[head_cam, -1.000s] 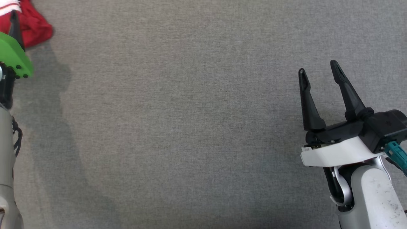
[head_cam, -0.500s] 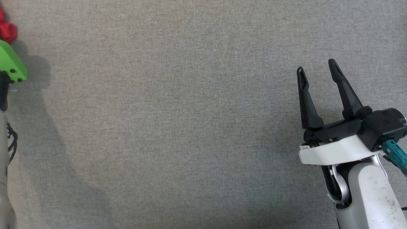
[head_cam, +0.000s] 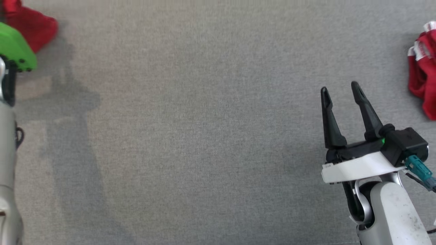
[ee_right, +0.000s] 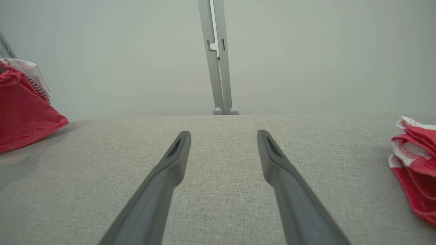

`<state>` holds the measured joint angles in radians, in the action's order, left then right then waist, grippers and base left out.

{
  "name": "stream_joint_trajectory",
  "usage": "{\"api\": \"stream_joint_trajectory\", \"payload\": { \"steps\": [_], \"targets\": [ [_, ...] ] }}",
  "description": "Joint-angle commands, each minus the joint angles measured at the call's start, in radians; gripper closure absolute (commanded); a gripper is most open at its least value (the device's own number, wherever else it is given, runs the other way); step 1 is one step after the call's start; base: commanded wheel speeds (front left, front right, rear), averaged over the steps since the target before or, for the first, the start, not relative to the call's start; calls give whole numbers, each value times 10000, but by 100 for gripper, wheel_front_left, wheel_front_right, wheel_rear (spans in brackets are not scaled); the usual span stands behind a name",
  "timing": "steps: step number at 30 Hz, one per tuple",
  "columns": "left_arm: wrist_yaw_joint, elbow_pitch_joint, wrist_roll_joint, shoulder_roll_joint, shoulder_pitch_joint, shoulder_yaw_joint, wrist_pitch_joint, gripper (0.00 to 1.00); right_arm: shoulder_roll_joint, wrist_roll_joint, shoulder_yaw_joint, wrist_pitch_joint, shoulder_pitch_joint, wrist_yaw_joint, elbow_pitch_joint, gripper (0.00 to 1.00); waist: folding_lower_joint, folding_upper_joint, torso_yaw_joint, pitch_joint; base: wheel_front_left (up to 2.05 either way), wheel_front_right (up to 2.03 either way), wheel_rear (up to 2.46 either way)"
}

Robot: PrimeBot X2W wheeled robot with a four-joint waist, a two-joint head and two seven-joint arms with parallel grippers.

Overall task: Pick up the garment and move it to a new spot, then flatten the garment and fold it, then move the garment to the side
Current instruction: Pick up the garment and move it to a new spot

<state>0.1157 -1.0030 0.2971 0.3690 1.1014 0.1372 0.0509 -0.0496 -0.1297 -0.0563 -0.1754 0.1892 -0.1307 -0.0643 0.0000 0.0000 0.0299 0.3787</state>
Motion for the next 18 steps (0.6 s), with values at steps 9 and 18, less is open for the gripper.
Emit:
{"api": "stream_joint_trajectory", "payload": {
  "steps": [9, 18],
  "targets": [
    [153, 1942, 723, -1264, -181, 1524, -171, 100, -20, -407, 436, -218, -907, -1, 537, 0, 0, 0, -867, -2755, 0, 0, 0],
    [153, 4726, 2001, -2532, -1513, 2748, -603, 100, -17, -833, 564, -422, -1283, -1, 740, 0, 0, 0, -1515, -2739, 0, 0, 0]
  ]
}}
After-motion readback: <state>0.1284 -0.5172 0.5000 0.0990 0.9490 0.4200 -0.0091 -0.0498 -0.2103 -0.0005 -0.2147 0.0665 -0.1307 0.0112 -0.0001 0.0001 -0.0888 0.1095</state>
